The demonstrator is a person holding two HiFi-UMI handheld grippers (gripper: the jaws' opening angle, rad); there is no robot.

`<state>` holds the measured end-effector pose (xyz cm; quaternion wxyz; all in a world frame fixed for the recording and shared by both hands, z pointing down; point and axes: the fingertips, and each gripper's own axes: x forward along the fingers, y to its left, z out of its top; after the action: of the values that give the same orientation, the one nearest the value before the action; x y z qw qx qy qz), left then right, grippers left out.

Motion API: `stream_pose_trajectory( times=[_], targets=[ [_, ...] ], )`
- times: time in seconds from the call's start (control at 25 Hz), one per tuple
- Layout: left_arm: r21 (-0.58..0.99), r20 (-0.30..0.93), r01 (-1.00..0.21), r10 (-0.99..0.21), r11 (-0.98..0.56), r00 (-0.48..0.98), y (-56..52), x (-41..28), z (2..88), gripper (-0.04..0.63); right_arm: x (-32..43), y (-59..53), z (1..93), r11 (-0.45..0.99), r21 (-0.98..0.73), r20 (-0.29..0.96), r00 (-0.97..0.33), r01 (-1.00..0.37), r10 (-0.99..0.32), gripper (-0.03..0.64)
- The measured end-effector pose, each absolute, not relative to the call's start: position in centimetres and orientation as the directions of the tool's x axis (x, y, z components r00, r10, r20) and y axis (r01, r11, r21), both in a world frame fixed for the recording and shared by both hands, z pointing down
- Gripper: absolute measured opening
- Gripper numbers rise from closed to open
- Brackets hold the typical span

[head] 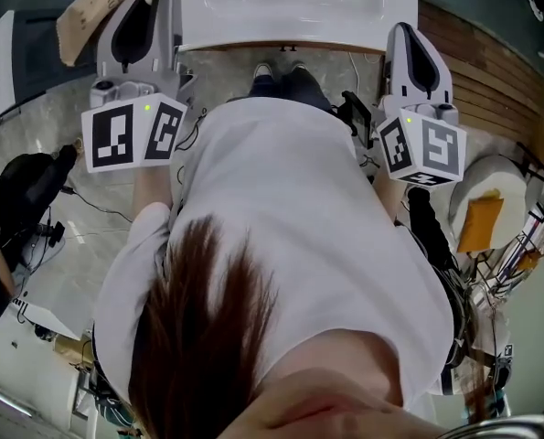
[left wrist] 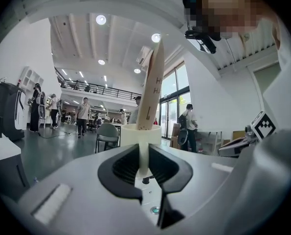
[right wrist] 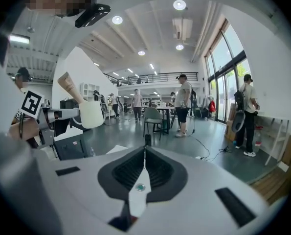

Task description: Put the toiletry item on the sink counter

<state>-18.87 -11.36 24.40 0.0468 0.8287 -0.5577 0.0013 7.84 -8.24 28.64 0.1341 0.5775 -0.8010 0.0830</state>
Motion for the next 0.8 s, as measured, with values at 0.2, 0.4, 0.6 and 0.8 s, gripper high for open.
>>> stream_pose_trajectory(
  times=[0.2, 0.4, 0.6, 0.8],
  targets=[
    [0.084, 0.063, -0.935, -0.935, -0.343, 0.349, -11.9, -19.0, 24.4, 0.049, 7.8, -9.5, 28.4, 0.347, 0.022, 0.323, -0.322, -0.937, -0.89, 0.011],
    [0.088, 0.081, -0.951, -0.949, -0.297, 0.304, -13.9, -17.8, 25.6, 0.049, 9.3, -12.4, 29.4, 0.384, 0.017, 0.336, -0.357, -0.923, -0.872, 0.011],
    [0.087, 0.084, -0.963, -0.962, -0.254, 0.261, -16.3, -17.9, 25.5, 0.049, 9.5, -15.5, 29.3, 0.416, 0.012, 0.339, -0.387, -0.91, -0.857, 0.011],
    [0.079, 0.075, -0.976, -0.975, -0.203, 0.209, -18.2, -17.4, 25.1, 0.048, 9.9, -19.3, 29.1, 0.467, 0.011, 0.33, -0.438, -0.884, -0.836, 0.011]
  ],
)
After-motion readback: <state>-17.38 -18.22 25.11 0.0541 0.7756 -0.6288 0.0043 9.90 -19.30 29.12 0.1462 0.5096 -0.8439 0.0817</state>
